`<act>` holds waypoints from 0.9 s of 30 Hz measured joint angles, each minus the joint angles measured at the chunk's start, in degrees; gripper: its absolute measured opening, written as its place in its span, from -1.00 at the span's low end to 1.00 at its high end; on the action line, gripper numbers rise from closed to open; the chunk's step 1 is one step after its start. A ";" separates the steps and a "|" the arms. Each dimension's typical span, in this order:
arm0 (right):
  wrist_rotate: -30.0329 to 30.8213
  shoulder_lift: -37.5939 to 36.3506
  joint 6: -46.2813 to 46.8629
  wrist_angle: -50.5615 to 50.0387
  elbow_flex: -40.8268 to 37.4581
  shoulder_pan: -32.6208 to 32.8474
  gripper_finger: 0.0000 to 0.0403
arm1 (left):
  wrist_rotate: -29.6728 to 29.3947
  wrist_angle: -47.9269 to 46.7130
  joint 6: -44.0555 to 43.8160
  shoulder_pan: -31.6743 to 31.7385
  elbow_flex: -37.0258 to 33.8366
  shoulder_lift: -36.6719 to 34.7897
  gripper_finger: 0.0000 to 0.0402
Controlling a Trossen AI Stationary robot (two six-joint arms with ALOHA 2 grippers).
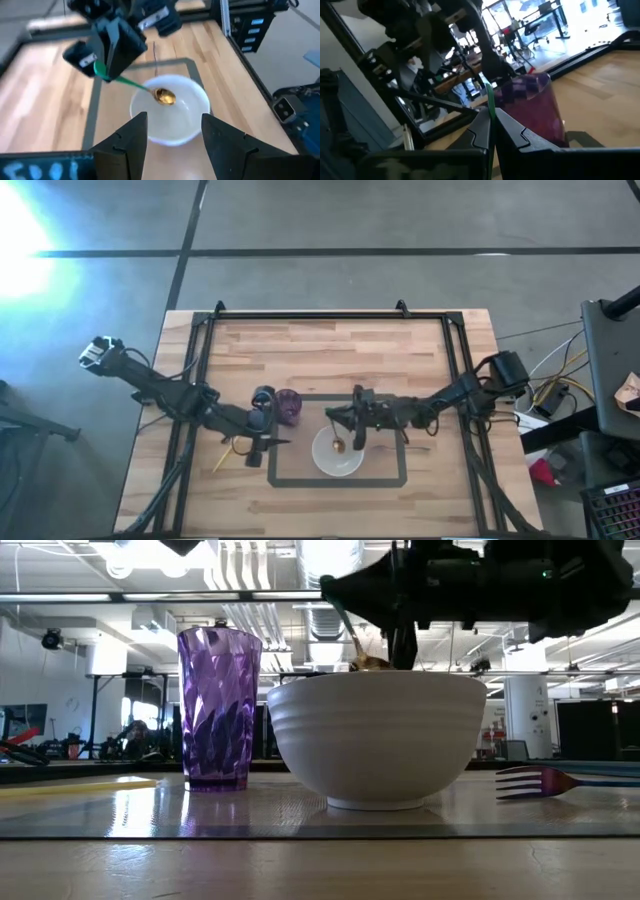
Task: Pick & Place Utensil
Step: Put the green spoon into the white bowl on the transparent mat
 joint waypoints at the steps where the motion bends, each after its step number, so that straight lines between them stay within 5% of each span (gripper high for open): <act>1: -0.52 0.18 -0.04 -0.32 0.06 -0.19 -0.96 | 0.00 -1.10 -1.11 -0.21 0.08 -0.01 -0.10; 27: -5.27 7.92 -4.73 -3.32 4.57 -2.62 -0.96 | 0.07 -7.25 -8.98 -2.48 0.44 -0.15 -0.11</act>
